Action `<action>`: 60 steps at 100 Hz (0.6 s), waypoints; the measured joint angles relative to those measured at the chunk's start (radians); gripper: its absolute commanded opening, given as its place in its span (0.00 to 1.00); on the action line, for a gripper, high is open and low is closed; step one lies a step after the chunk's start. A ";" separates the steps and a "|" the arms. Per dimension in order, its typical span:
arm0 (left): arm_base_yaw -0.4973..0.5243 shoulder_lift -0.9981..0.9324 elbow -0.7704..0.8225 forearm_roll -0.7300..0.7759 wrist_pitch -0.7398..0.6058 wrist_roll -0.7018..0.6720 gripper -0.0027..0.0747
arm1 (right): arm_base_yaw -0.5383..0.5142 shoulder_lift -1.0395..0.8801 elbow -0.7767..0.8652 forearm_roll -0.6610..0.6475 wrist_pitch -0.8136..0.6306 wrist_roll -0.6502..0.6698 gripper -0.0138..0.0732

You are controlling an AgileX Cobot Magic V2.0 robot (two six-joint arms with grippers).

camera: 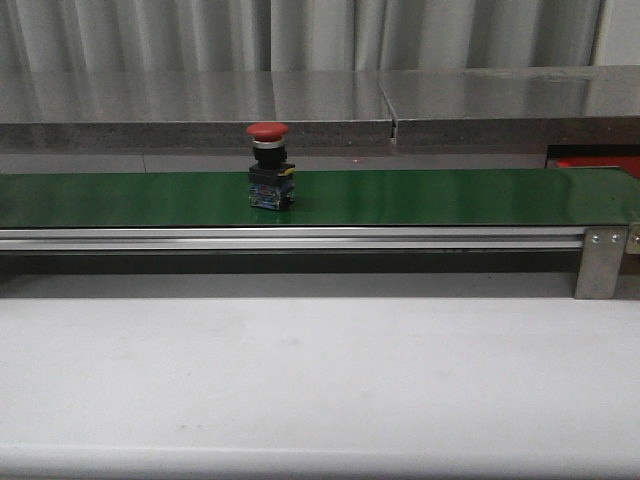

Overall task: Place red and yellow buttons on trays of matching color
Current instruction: 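Set the yellow button on the belt behind the red one and release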

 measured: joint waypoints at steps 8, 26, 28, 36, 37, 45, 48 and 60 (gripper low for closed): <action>0.000 -0.011 0.000 0.000 0.000 0.000 0.91 | 0.000 0.000 0.000 0.000 0.000 0.000 0.02; -0.010 -0.098 0.000 0.000 0.011 0.000 0.87 | 0.000 0.000 0.000 0.000 0.000 0.000 0.02; -0.012 -0.112 0.000 0.002 0.013 0.000 0.87 | 0.000 0.000 0.000 0.000 0.000 0.000 0.02; -0.031 -0.166 0.002 0.013 0.027 0.001 0.87 | 0.000 0.000 0.000 0.000 0.000 0.000 0.02; -0.033 -0.176 0.002 0.013 0.027 0.001 0.87 | 0.000 0.000 0.000 0.000 0.000 0.000 0.02; -0.059 -0.236 0.018 0.021 0.033 0.002 0.87 | 0.000 0.000 0.000 0.000 0.000 0.000 0.02; -0.068 -0.265 0.030 0.024 0.033 0.004 0.87 | 0.000 0.000 0.000 0.000 0.000 0.000 0.02; -0.111 -0.377 0.126 0.042 0.008 0.009 0.86 | 0.000 0.000 0.000 0.000 0.000 0.000 0.02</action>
